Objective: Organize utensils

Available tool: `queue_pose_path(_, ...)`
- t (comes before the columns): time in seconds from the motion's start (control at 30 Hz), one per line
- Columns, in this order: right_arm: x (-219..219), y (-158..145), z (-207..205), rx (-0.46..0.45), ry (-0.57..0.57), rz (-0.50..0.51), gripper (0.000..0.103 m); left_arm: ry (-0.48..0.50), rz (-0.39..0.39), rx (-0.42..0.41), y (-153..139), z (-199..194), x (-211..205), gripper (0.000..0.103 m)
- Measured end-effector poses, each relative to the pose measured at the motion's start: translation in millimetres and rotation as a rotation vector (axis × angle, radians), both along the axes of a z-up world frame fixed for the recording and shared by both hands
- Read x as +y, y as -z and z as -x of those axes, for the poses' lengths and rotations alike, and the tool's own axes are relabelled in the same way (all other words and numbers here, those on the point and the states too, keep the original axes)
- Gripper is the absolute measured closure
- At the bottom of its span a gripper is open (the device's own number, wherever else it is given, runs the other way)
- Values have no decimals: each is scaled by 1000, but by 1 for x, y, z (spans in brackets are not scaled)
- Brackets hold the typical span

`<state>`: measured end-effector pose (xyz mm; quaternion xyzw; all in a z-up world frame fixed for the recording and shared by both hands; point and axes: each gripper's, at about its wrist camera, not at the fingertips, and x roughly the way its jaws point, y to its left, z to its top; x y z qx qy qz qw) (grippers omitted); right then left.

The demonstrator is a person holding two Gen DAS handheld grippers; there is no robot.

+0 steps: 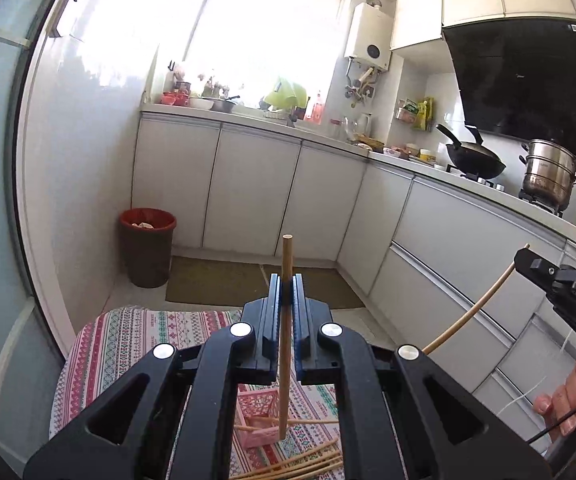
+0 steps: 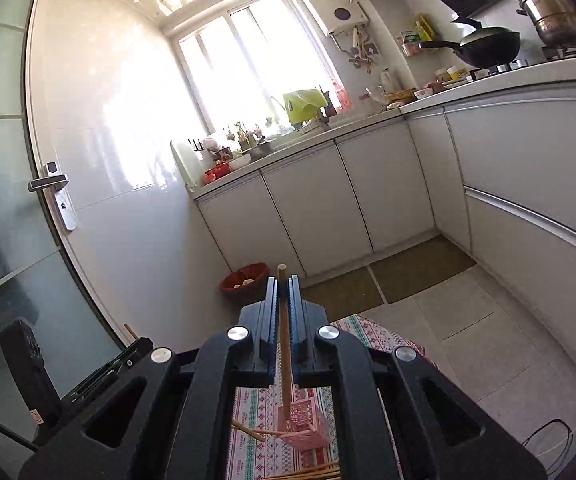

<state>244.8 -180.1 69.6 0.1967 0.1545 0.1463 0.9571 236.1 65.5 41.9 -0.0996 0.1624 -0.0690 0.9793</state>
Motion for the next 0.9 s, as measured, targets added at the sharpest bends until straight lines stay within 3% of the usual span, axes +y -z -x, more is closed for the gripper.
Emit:
queue_pose_path(0.23,11,35,-36,55,-1,0,98,-68,-18,44,47,-51,0,98)
queue_pose_path(0.4,19,54,-51,89,-3,15,98,-84,30,161,84,-66,9,95)
queue_pose_path(0.53,27,62,-60,106,-7,29,98,-107,88,121,72,-42,30,95)
queue_pose_path(0.7,46,69,-68,99,-8,62,98,-136,105,45,44,-6,49,91)
queue_pose_path(0.9,76,96,-86,102,-29,108,98,-154,94,37,38,8,58,83)
